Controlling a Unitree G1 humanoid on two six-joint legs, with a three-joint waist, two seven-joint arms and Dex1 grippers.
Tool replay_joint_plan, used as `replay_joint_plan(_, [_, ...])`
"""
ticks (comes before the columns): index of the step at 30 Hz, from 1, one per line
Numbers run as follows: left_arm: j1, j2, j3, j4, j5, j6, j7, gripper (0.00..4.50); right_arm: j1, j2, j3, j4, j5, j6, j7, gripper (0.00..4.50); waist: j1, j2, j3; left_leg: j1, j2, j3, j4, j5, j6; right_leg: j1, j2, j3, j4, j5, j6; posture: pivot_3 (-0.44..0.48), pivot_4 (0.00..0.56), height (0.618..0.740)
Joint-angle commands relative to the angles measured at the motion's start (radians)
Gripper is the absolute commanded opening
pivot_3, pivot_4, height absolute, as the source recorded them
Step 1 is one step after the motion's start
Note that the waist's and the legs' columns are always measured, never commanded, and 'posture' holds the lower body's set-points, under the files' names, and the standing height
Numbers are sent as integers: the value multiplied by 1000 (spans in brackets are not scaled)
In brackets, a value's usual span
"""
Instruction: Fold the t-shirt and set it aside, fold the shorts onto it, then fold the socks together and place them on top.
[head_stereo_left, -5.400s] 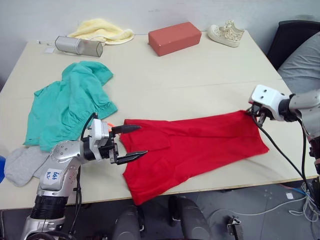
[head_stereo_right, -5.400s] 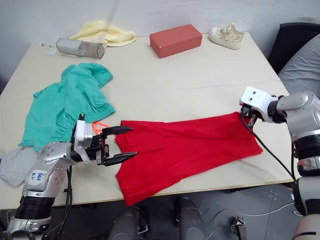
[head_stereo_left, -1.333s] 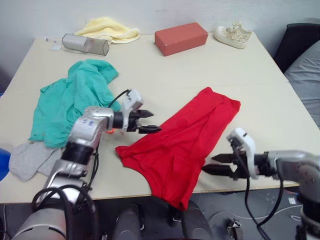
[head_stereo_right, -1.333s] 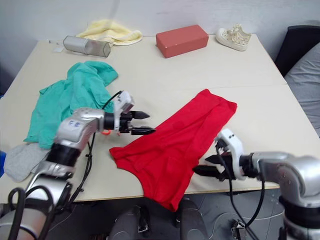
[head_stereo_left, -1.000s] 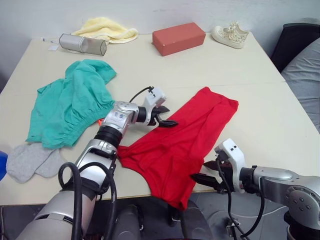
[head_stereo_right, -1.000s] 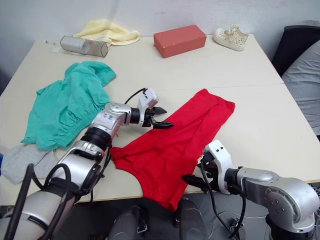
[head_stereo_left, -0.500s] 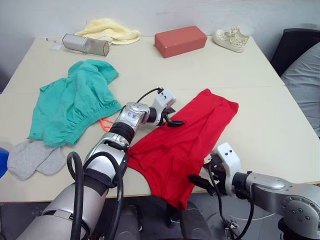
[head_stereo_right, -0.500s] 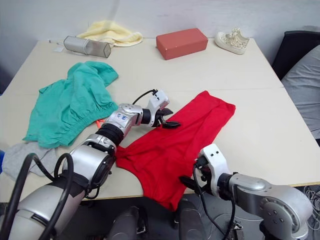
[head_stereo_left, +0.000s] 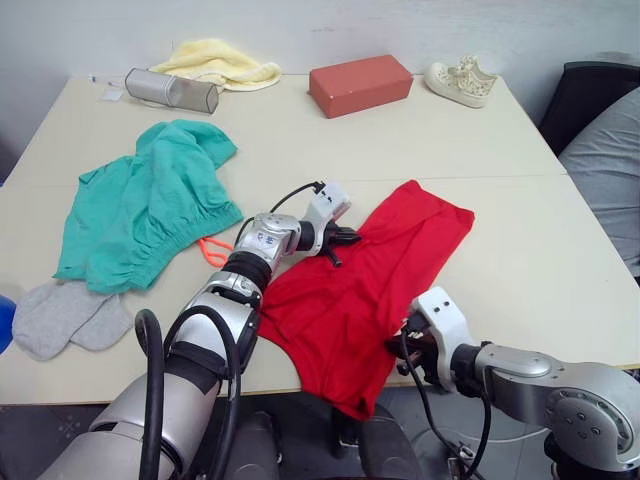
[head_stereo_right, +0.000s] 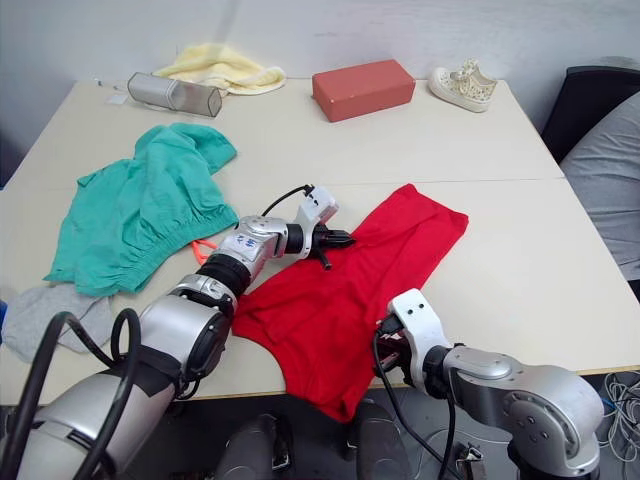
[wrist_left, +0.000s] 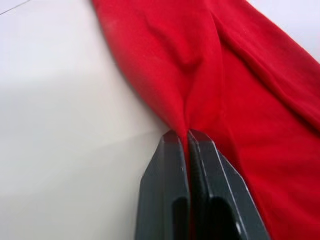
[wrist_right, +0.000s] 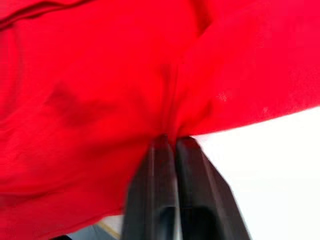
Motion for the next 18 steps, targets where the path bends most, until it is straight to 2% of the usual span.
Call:
replay_joint_plan(1, [40, 13, 24, -23, -4, 12, 33, 0, -6, -41, 7, 26, -10, 30, 44, 28, 0, 0, 0, 0, 0, 0, 0, 0, 0, 0, 0, 0, 0, 0, 0, 0, 150, 740])
replay_joint_plan(8, [105, 38, 84, -127, -31, 18, 158, 0, -93, -185, 8, 105, -51, -35, 147, 28, 0, 1, 0, 0, 0, -1, 0, 0, 0, 0, -1, 0, 0, 0, 0, 0, 150, 740])
replay_joint_plan(12, [161, 53, 114, -245, -49, 54, 226, 0, -146, -259, 44, 173, -91, -97, 210, 28, 0, 1, 1, 0, -1, 0, 1, 1, 1, 0, -1, 1, 0, 1, 1, 0, 150, 740])
replay_joint_plan(18, [305, 59, 126, -551, -46, 165, 353, 0, -232, -345, 127, 311, -194, -237, 311, 28, -3, 3, 2, 0, 0, 0, -1, 2, -1, -1, -1, 1, 1, 1, 1, 0, 150, 740])
